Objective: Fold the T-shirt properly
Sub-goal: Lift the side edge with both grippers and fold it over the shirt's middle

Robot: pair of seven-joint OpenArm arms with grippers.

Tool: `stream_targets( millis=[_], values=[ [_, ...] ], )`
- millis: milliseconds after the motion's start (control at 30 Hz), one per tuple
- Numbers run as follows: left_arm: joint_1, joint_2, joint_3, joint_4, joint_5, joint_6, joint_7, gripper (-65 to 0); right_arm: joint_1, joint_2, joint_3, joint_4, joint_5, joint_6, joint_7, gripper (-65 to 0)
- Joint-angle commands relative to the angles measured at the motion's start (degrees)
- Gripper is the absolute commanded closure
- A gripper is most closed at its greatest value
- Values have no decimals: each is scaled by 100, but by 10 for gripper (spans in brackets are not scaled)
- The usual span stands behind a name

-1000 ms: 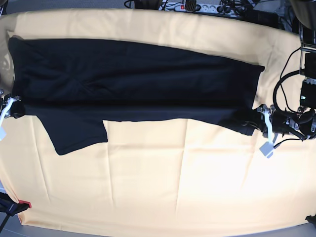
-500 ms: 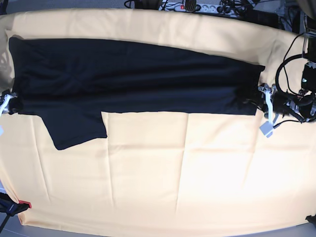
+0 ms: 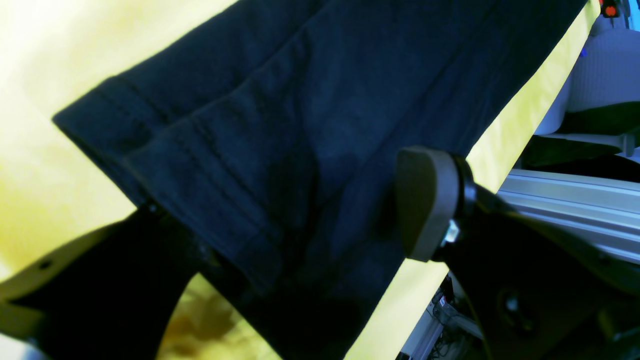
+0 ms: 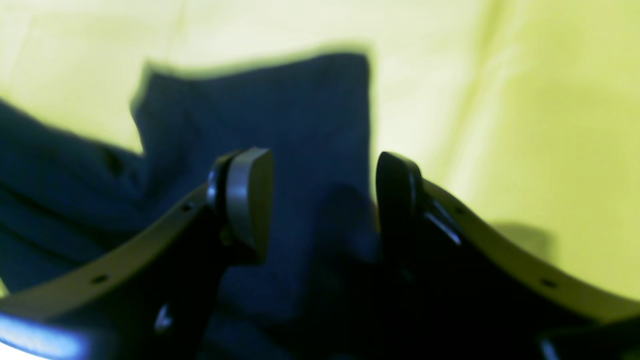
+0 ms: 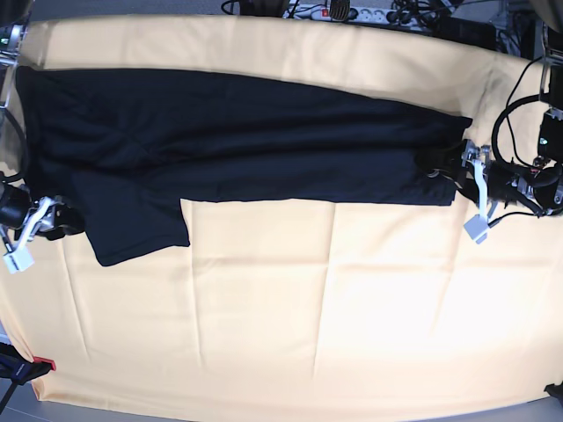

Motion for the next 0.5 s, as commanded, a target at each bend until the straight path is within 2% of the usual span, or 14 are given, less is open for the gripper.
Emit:
stream_targets(
  millis=[0,67,133,200,367,467],
  values=[
    [-109,-129,-59,61,-32,-9,24,-486,114,57,68,46,-197,14,254,-352],
    [-109,-131,-59,61,-32,-9,24,-486,114,-205,68,-26,-916,4,577,-352],
    [-94,-140,-59,61,-32,-7,24,-486,114,-372,68,-44,-1698,-398,1104,-352],
    [-70,-164,-59,57,-32,-7,24,-486,114,-470,68,-44,-2103,-833,1419,-352],
    [0,-197,-59,57,-32,-7,26,-486,111,-627,68,-44,-2208,-1233,1381,-352],
    [0,-195,-59,57,-32,-7,24,-486,114,-656,68,-50,-2063,-1145,1379,-352]
  ],
)
